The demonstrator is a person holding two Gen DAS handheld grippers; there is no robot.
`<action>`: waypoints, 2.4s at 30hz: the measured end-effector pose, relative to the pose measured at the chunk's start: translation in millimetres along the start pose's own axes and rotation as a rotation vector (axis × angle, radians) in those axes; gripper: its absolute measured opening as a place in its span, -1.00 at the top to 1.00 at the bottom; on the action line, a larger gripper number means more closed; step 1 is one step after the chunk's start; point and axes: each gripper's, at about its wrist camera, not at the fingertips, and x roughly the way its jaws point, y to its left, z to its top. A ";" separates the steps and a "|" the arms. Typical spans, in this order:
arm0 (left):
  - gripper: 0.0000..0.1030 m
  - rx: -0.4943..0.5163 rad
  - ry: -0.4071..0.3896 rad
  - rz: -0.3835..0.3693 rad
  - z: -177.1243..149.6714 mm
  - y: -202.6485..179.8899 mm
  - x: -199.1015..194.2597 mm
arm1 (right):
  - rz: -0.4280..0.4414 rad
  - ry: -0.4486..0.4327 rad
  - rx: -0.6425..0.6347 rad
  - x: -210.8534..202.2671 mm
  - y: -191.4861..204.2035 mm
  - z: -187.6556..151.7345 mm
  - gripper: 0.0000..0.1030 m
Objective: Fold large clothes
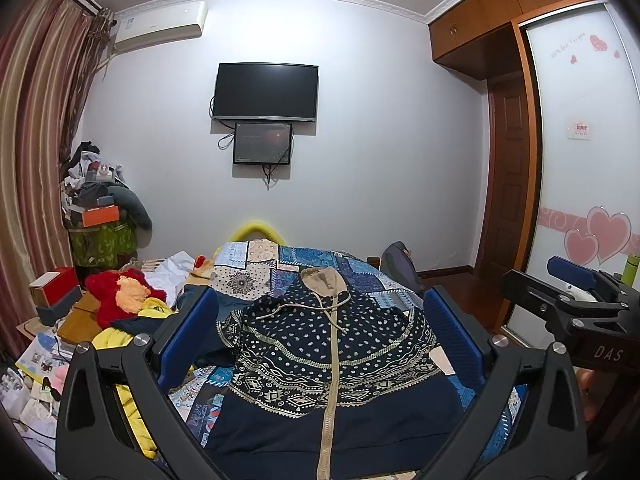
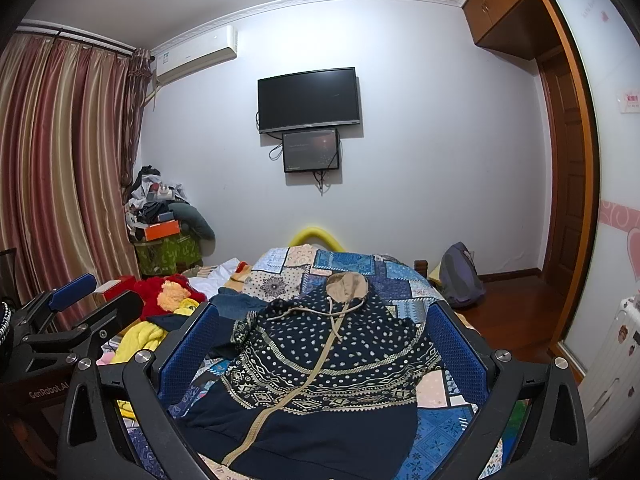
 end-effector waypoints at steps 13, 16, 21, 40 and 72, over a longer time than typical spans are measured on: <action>-1.00 -0.001 0.001 -0.001 -0.8 -0.6 0.9 | -0.001 0.002 0.003 0.9 0.0 1.0 -1.00; -1.00 -0.001 0.001 -0.001 -0.6 -0.2 1.0 | -0.002 0.001 0.001 0.1 0.4 1.3 -1.00; -1.00 -0.002 0.003 -0.002 -0.5 -1.0 1.8 | -0.003 0.001 0.002 -1.7 0.6 2.6 -1.00; -1.00 -0.028 0.067 0.091 -6.8 53.2 84.6 | -0.019 0.088 0.000 104.7 -4.1 0.4 -1.00; -0.64 -0.630 0.718 0.283 -197.0 416.6 371.8 | 0.036 0.656 -0.032 516.0 -6.2 -118.5 -1.00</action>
